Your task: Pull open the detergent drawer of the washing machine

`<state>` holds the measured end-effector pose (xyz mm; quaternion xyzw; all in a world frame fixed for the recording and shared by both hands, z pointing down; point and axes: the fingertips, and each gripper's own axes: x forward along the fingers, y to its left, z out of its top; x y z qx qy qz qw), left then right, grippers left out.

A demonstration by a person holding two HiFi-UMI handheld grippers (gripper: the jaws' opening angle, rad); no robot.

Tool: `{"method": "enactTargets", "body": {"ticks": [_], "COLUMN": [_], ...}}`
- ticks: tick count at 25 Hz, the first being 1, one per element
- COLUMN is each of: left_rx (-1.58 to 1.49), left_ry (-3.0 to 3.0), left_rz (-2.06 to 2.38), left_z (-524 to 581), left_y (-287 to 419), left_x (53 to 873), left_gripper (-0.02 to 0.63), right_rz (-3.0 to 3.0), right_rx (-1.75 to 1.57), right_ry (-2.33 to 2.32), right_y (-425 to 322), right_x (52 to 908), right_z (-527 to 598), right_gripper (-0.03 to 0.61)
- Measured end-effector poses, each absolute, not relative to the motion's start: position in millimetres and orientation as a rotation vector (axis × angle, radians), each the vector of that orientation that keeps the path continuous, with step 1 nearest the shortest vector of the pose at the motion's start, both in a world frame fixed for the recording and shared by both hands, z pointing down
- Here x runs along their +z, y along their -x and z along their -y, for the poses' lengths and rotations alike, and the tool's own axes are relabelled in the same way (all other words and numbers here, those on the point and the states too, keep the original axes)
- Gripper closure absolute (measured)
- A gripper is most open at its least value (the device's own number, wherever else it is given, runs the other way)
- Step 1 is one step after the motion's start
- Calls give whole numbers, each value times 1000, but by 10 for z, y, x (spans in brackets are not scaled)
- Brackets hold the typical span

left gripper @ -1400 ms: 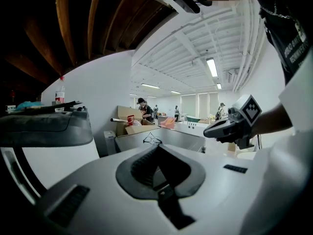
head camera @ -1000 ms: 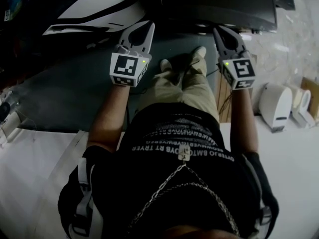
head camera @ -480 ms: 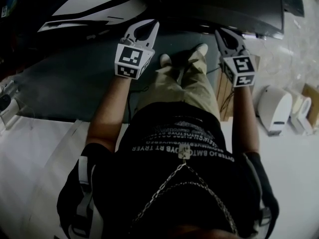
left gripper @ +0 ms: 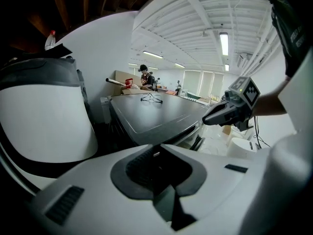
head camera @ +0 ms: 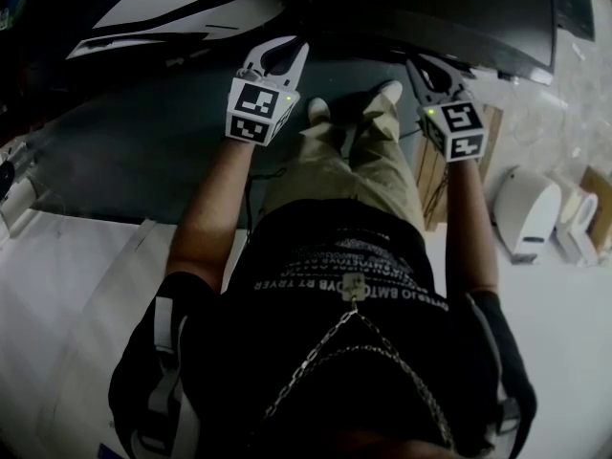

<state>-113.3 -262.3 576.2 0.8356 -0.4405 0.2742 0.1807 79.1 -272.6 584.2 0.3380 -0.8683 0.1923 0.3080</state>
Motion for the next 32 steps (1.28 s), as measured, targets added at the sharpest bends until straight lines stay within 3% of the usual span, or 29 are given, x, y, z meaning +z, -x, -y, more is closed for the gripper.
{"method": "enactTargets", "body": {"ticks": [4,6,15,32], "left_rx": [818,831,887,745], "left_ry": [-2348,-2340,-2313,-2291], "left_rz": [1203,1187,1151,1137], "left_z": [2634,2644,2654,2708], "left_y": [1087,1071,1022,1067], "left_x": [5887,5935,6133,6141], "left_gripper": [537,523,477,479], "right_rz": [2275,2270,2248,2235], "right_rx": [538,550,552,657], "right_ry": [-861,-849,-835,-950], "right_y": [-744,-714,-657,-624], "right_x": [5945,5982,6144,6295], "right_z": [2718,2720,2765,2827], "right_gripper": [485,474,467,471]}}
